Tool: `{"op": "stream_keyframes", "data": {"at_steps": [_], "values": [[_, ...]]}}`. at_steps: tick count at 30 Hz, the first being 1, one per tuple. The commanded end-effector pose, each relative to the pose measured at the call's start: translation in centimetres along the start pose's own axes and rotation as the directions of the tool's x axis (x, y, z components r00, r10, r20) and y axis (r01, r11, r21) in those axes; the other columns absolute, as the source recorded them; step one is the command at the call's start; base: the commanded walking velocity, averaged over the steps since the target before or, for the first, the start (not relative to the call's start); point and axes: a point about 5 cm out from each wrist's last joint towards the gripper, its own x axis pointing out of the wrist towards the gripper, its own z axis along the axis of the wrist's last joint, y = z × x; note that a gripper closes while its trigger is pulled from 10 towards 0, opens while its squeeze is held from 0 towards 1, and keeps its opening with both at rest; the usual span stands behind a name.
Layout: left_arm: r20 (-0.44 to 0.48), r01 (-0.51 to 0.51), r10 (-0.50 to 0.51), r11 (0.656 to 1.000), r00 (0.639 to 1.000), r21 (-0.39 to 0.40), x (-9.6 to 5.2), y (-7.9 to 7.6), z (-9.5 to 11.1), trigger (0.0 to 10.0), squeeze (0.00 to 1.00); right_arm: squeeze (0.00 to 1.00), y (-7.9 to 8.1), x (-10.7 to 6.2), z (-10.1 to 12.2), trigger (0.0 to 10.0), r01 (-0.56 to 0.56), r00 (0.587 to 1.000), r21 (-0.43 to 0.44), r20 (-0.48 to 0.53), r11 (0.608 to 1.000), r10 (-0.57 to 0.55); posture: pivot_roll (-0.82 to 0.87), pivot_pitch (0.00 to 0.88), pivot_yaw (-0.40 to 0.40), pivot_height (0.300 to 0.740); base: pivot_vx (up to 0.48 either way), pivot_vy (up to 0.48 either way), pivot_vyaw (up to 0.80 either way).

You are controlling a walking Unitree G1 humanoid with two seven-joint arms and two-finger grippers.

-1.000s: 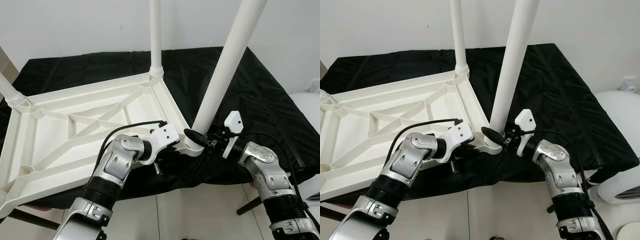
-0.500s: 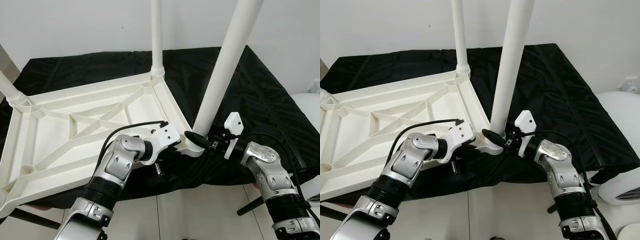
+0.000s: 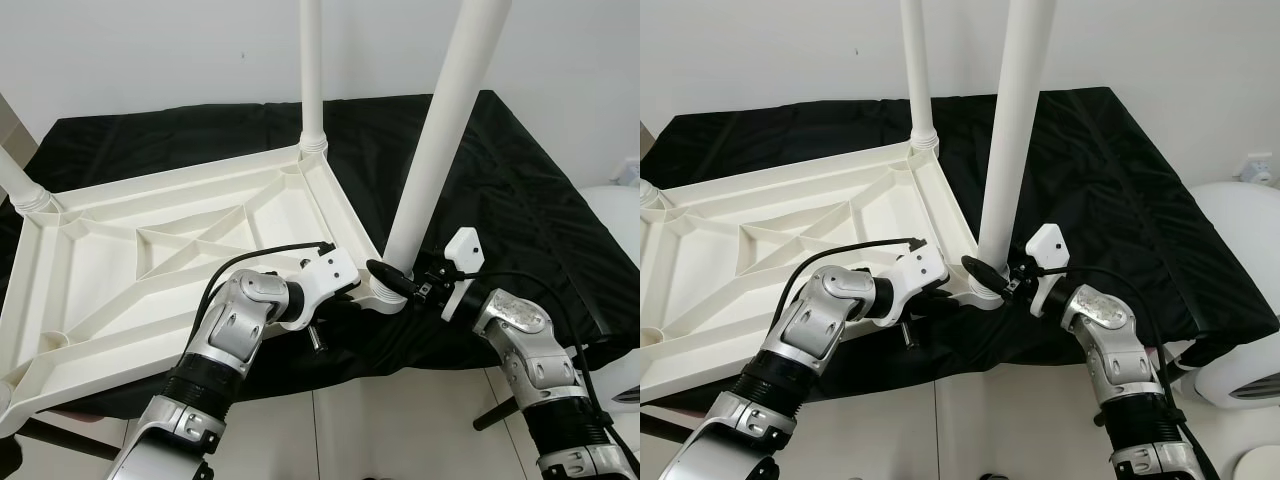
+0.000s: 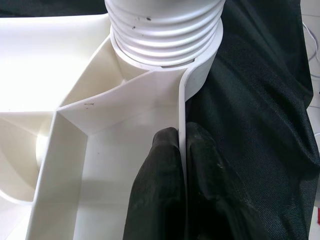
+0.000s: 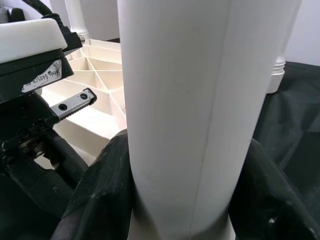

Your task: Building children table

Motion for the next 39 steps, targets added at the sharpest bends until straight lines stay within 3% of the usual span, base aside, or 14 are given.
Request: {"op": "stream_keyframes", "data": {"at_steps": [1, 39], "values": [[0.007, -0.2, 0.2, 0.979, 0.98, -0.035, -0.4, 1.0, -0.4, 10.0, 0.0, 0.0, 0.9, -0.3, -2.3, 10.0, 0.006, 0.996, 0.065, -0.091, 0.998, 0.0, -0.13, 0.16, 0.082, 0.74, 0.0, 0.0, 0.0], [0.015, -0.194, 0.195, 0.98, 0.981, -0.03, -0.1, 0.9, -0.2, 10.0, 0.0, 0.0, 3.4, 1.1, -1.1, 10.0, 0.224, 0.975, 0.053, -0.003, 0.973, -0.224, -0.14, 0.137, 0.08, 0.74, 0.0, 0.0, 0.0]]}}
